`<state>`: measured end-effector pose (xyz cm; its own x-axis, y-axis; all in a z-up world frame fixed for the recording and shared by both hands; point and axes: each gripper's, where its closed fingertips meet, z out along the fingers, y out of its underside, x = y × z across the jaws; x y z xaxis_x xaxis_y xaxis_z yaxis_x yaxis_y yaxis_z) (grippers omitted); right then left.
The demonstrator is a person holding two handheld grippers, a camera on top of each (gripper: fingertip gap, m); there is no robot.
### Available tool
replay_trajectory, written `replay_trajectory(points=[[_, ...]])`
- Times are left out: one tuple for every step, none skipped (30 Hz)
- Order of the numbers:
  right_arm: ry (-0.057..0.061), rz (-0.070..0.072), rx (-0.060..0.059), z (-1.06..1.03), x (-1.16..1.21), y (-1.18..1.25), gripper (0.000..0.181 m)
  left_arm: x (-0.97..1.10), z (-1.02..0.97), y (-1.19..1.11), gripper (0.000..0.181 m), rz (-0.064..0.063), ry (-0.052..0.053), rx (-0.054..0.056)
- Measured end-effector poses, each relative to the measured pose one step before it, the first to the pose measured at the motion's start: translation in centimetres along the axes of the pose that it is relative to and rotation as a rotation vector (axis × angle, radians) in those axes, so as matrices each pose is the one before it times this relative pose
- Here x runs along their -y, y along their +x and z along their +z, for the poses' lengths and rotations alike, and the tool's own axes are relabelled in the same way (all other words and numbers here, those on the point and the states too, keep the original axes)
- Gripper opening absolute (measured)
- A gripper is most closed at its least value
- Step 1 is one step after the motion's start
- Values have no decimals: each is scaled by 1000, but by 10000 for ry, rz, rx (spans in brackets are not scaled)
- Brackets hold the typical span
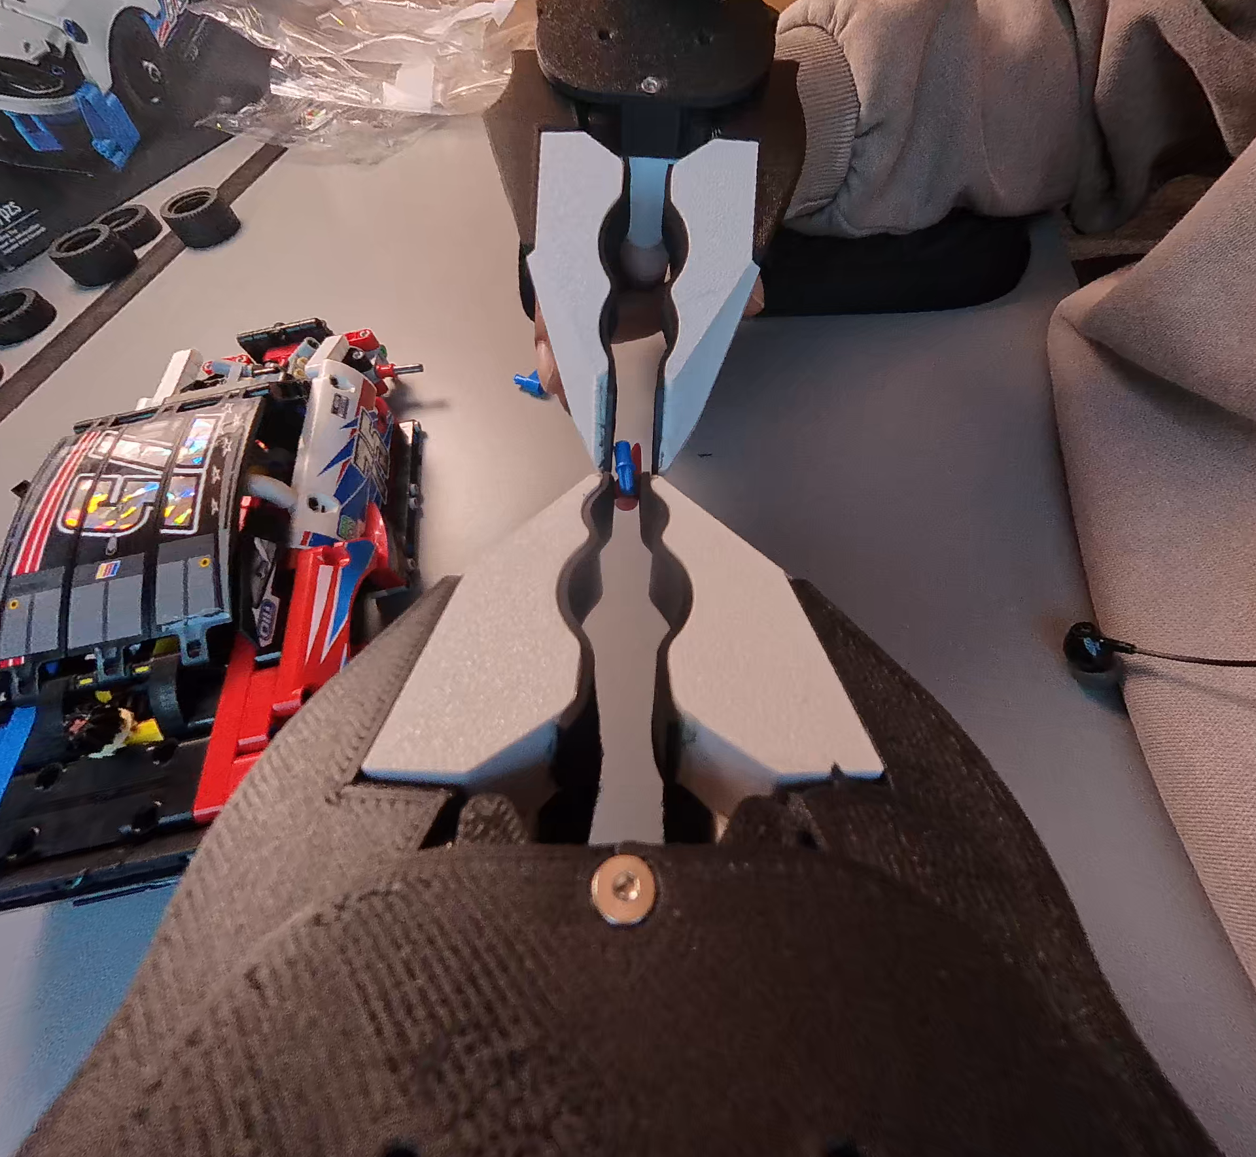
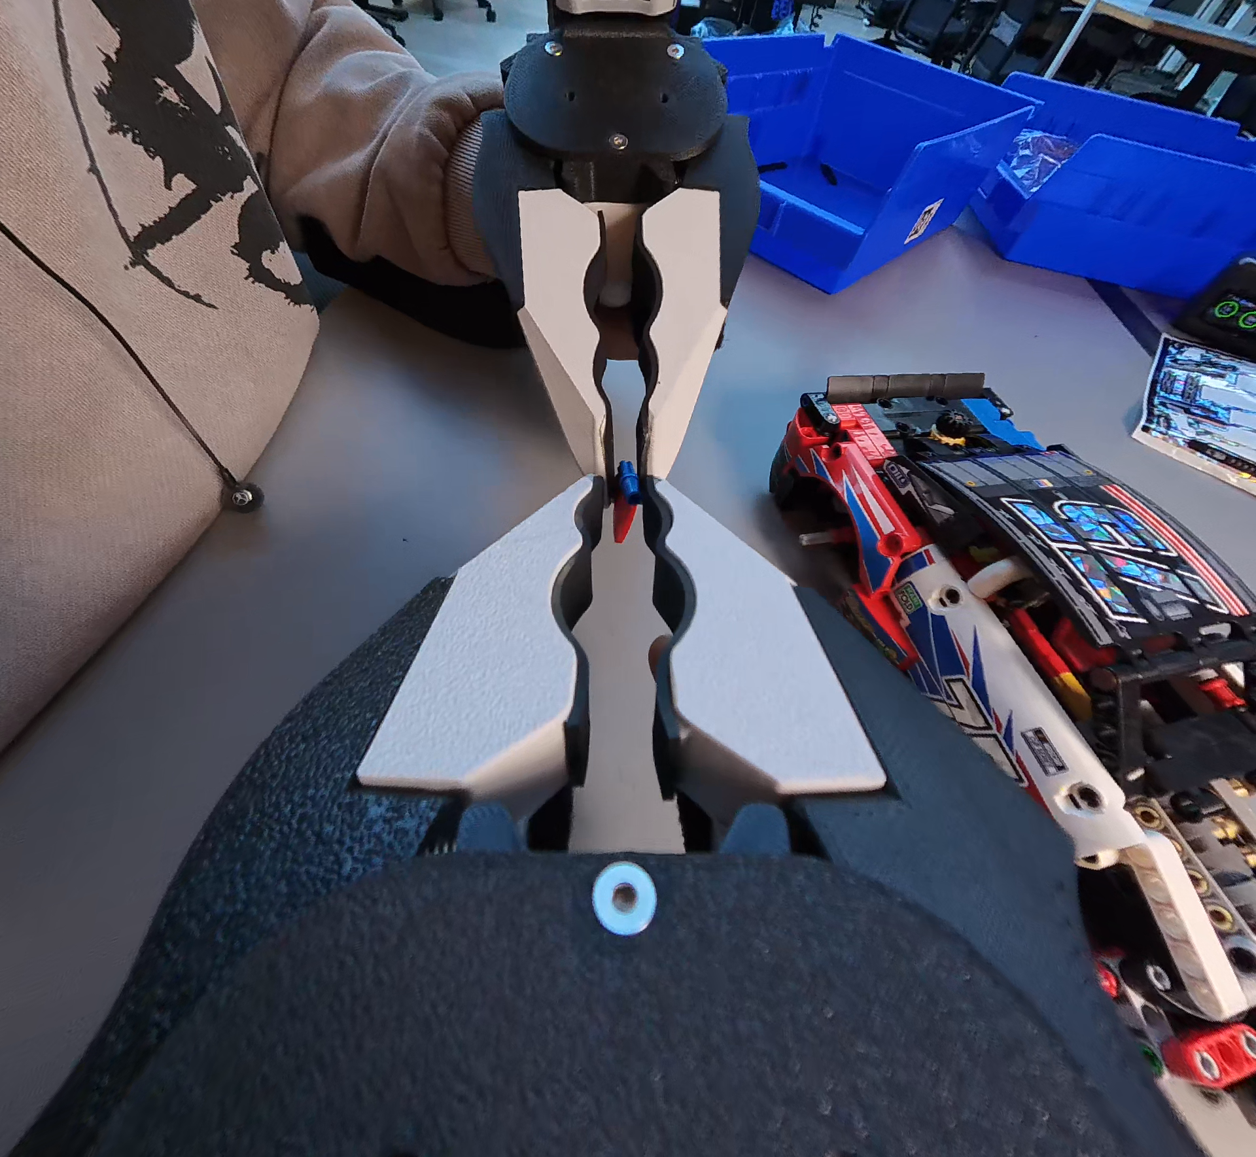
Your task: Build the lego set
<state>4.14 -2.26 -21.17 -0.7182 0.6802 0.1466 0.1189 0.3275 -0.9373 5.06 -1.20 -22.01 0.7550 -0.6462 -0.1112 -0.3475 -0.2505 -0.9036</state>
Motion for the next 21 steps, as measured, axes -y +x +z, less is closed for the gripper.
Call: replay_trajectory(points=[[37, -35, -10, 18, 35, -8, 9, 14, -38, 14, 5, -23, 3, -28], [34, -16, 15, 12, 15, -35, 9, 9, -37, 32, 5, -23, -3, -35], [53, 11, 16, 3, 41, -20, 9, 22, -37, 29, 5, -21, 8, -29], [59, 4, 8, 0, 50, -25, 9, 42, -45, 26, 5, -23, 20, -27], [45, -8, 9, 0, 44, -17, 9, 30, -31, 25, 5, -8, 10, -18], [20, 15, 23, 17, 16, -30, 8, -28, -12, 28, 5, 34, -27, 4], [34, 65, 110, 53, 43, -172, 6, 1, 19, 10, 5, 76, -8, 33], [13, 66, 62, 77, -17, -110, 6, -74, 14, 82, 5, 88, -59, -2], [-59, 35, 29, 43, -142, -51, 5, -124, 18, 34, 5, 92, -76, 13], [-67, 67, -3, -6, -128, 74, 2, -56, 48, 118, 5, 48, -25, -30], [-30, 102, 101, -23, -60, -59, 2, -47, 48, 62, 5, 31, -24, -3], [-16, 153, 69, -15, -24, 3, 2, 3, 11, -20, 5, 42, -18, 19], [28, 89, 3, -40, 59, 77, 2, 61, -28, -98, 5, 3, 23, 43], [37, 18, -60, -118, 114, 159, 2, 58, -71, -202, 5, -28, 39, 84], [93, -4, -115, -231, 230, 245, 2, 39, -140, -275, 5, -85, 56, 88], [238, 57, -119, -350, 466, 300, 2, 70, -188, -366, 5, -171, 112, 97], [299, 97, -157, -448, 601, 406, 2, 169, -221, -451, 5, -266, 205, 96], [342, 77, -233, -525, 696, 545, 1, 280, -265, -491, 5, -373, 286, 64], [419, 82, -332, -609, 834, 703, 2, 509, -328, -574, 5, -530, 443, 55], [502, 131, -373, -659, 958, 777, 2, 811, -413, -498, 5, -749, 645, -64], [571, 199, -344, -634, 1033, 741, 2, 1108, -489, -391, 5, -964, 823, -191]])
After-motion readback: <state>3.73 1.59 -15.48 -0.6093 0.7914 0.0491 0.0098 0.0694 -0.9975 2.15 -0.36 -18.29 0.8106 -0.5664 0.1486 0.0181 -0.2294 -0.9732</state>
